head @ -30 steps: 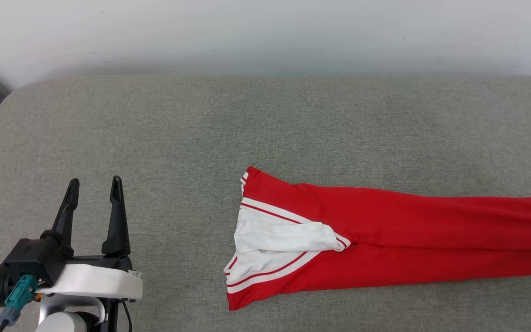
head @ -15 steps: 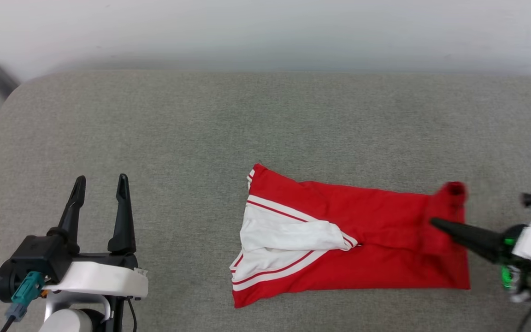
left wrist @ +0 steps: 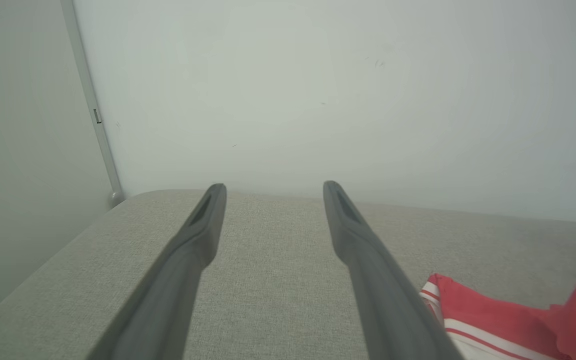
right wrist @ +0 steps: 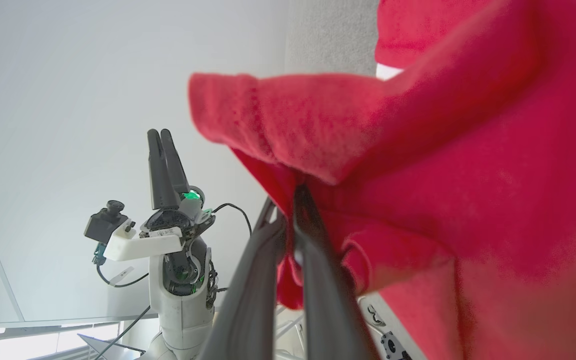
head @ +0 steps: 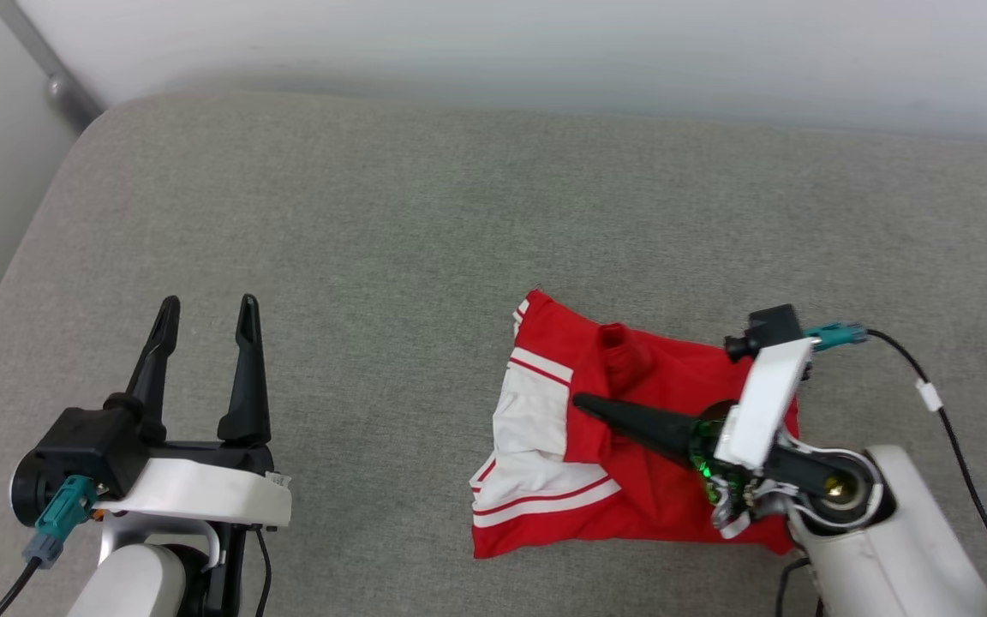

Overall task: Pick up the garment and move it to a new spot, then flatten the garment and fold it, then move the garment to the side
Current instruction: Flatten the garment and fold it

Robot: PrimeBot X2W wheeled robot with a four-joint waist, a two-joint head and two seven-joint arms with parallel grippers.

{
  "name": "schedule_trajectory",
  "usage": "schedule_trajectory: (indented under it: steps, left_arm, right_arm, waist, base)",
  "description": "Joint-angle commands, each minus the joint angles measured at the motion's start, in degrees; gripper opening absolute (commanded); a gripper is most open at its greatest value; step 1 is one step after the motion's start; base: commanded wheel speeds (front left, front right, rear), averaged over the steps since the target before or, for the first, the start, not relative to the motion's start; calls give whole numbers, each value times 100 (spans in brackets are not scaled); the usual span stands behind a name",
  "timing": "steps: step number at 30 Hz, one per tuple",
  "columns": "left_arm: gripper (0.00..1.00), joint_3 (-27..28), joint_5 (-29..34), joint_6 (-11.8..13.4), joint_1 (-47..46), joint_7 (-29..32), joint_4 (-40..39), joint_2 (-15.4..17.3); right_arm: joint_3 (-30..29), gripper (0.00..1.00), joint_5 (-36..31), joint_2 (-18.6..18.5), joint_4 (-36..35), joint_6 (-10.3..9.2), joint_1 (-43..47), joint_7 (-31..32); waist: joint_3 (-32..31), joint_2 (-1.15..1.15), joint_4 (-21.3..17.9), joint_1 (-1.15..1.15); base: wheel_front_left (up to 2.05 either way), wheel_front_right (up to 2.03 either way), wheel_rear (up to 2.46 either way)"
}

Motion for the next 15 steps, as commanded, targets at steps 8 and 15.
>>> schedule_trajectory:
  steps: [8,15]
  left_arm:
    - [100,7,-40,-65,-99,-81,123,-105]
    - [100,40,-51,-42,-93,-86,196,-51]
  right_arm:
    - [900,100,-530,-4,452,1,-397,-1127]
    - [1564,100,-1013,-225,167,1,-689,-1358]
  waist:
    - [127,0,102,0]
    - [98,0,-20,0]
  base:
    - [0,0,0]
    - [0,0,0]
